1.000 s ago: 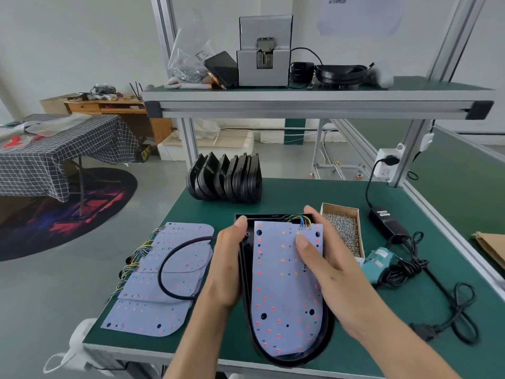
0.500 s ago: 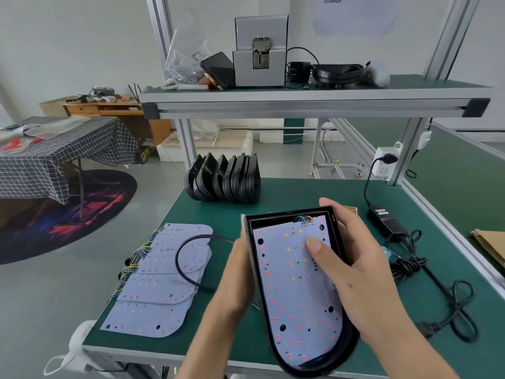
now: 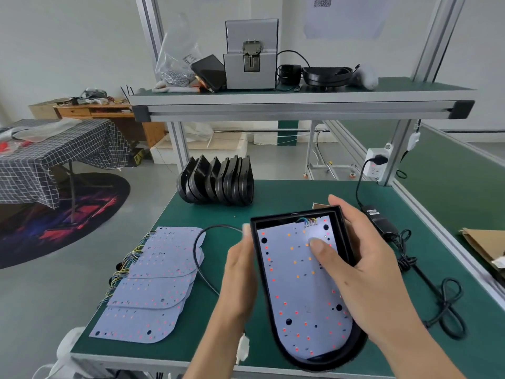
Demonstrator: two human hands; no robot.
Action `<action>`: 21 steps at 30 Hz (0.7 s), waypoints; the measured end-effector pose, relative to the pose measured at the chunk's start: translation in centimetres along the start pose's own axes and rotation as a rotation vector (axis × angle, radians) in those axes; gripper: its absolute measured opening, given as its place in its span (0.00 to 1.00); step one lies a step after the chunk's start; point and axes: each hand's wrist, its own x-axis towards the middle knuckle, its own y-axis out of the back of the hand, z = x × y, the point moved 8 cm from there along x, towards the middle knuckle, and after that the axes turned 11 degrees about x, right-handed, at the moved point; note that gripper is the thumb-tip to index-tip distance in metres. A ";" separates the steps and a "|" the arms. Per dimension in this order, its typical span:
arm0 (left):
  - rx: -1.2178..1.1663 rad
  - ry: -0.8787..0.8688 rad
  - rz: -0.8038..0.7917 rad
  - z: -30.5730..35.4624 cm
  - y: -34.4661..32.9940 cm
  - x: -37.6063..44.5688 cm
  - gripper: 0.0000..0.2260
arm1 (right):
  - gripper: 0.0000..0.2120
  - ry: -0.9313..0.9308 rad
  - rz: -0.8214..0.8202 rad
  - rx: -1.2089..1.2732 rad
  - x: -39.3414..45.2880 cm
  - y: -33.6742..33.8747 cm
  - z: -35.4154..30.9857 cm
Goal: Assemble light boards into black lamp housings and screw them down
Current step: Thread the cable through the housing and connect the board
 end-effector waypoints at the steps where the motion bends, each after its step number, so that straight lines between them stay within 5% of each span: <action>1: -0.049 -0.022 0.018 0.4 0.4 -0.1 0.26 | 0.30 -0.011 -0.005 -0.023 0.1 0.2 0.0; 3: -0.138 -0.117 0.053 1.9 1.5 -0.8 0.34 | 0.30 -0.004 -0.010 -0.069 0.3 0.2 0.2; 6: 0.163 -0.239 0.110 3.7 2.5 -2.2 0.27 | 0.30 0.002 -0.018 -0.091 0.3 -0.2 0.5; 12: 0.382 -0.172 0.198 4.4 3.0 -2.7 0.08 | 0.29 0.042 -0.057 -0.123 -0.1 -1.3 0.1; 21: 0.327 -0.072 0.220 3.4 2.5 -3.0 0.11 | 0.28 0.045 -0.052 -0.161 -0.1 -1.4 0.0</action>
